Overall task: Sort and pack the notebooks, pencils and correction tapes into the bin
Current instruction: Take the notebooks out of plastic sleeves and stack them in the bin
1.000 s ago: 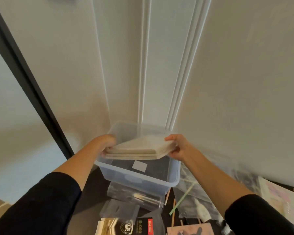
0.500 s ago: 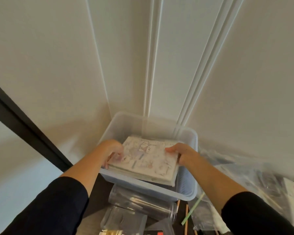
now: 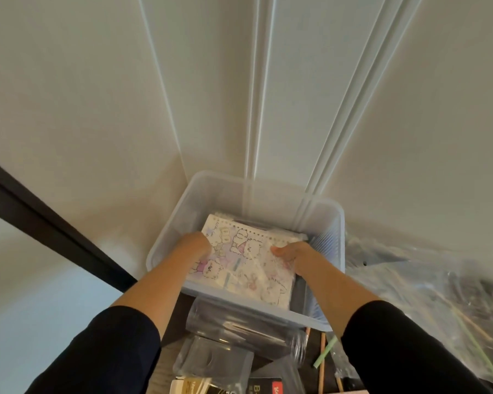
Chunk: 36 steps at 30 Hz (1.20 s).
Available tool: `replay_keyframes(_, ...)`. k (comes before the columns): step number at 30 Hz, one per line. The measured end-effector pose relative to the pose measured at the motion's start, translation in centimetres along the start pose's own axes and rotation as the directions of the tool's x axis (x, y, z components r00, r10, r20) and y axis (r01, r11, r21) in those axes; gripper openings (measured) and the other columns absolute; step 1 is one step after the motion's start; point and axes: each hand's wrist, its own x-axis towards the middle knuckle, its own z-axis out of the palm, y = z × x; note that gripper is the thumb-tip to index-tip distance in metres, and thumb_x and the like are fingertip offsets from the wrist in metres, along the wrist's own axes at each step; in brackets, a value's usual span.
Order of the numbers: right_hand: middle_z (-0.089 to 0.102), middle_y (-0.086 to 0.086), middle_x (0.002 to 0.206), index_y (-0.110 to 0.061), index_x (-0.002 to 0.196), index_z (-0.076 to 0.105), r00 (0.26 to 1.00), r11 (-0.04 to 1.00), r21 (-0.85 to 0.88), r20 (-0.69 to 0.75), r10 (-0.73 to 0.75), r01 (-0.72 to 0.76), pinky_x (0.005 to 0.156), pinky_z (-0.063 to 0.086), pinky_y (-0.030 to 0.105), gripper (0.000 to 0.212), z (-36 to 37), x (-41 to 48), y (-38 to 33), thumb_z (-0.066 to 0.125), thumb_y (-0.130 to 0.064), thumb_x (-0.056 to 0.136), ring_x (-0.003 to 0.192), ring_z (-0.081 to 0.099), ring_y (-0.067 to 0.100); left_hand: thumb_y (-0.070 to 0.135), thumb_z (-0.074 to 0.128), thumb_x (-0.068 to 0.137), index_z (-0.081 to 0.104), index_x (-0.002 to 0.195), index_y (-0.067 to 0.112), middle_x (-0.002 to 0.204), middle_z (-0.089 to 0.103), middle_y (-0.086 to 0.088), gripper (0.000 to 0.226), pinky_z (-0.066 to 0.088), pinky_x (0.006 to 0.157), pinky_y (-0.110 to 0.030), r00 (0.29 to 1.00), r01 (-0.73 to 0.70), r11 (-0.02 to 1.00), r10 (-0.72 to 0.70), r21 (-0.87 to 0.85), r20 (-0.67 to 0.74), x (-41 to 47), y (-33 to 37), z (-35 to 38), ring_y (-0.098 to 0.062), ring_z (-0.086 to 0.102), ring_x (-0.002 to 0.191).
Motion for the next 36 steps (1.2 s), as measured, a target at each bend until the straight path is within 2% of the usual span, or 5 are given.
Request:
replay_keyframes(6, 0.028, 0.017, 0.149, 0.006, 0.144, 0.005, 0.967, 0.890, -0.456, -0.215, -0.135, 0.022, 0.103, 0.038, 0.036, 0.100, 0.1, 0.1, 0.7, 0.058, -0.053, 0.084, 0.133, 0.036, 0.031, 0.006, 0.047, 0.092, 0.050, 0.114, 0.001, 0.100, 0.059, -0.009, 0.022, 0.043, 0.062, -0.022, 0.956, -0.159, 0.986, 0.168, 0.057, -0.241, 1.3, 0.8, 1.0, -0.017, 0.052, 0.074)
replay_keyframes(11, 0.043, 0.016, 0.138, 0.006, 0.141, 0.006, 0.918, 0.834, -0.551, -0.319, -0.238, 0.025, 0.094, 0.044, 0.034, 0.098, 0.6, -0.4, 1.3, 0.056, -0.055, 0.084, 0.125, 0.046, 0.028, 0.013, 0.043, 0.094, 0.049, 0.112, 0.001, 0.111, 0.057, -0.011, 0.022, 0.042, 0.073, -0.027, 0.948, -0.209, 0.978, 0.200, -0.010, -0.250, 0.6, 2.6, 0.8, -0.025, 0.057, 0.100)
replay_keyframes(18, 0.035, 0.019, 0.143, 0.011, 0.142, -0.004, 0.939, 0.902, -0.411, -0.239, -0.248, 0.133, 0.096, 0.041, 0.031, 0.084, -1.1, -3.5, 0.3, 0.053, -0.026, 0.093, 0.127, 0.042, 0.030, 0.014, 0.042, 0.094, 0.045, 0.126, -0.001, 0.115, 0.058, -0.013, 0.035, 0.040, 0.051, -0.023, 0.938, -0.252, 0.961, 0.213, -0.115, -0.275, -2.4, 3.6, -1.0, -0.017, 0.053, 0.069)
replay_keyframes(26, 0.058, 0.018, 0.105, -0.004, 0.098, 0.052, 0.920, 0.924, 0.036, -0.116, -0.373, 0.380, 0.076, 0.052, 0.030, 0.010, -6.6, -13.3, -0.8, 0.049, 0.002, 0.089, 0.093, 0.061, 0.032, 0.011, 0.044, 0.092, 0.053, 0.102, -0.001, 0.086, 0.060, -0.013, 0.019, 0.050, 0.061, -0.028, 0.864, -0.383, 0.893, 0.255, -0.236, -0.435, -10.7, 8.0, -3.0, -0.027, 0.064, 0.072)
replay_keyframes(36, 0.044, 0.016, 0.069, -0.007, 0.062, 0.039, 0.840, 0.856, 0.247, -0.437, -0.321, 0.455, 0.059, 0.039, 0.029, 0.034, -21.2, -22.2, 11.8, 0.041, 0.010, 0.092, 0.060, 0.056, 0.023, 0.010, 0.041, 0.088, 0.050, 0.107, 0.002, 0.100, 0.059, -0.018, 0.022, 0.051, 0.076, -0.037, 0.628, -0.733, 0.632, 0.487, -0.251, -0.607, -23.0, 16.3, 3.0, -0.034, 0.062, 0.085)
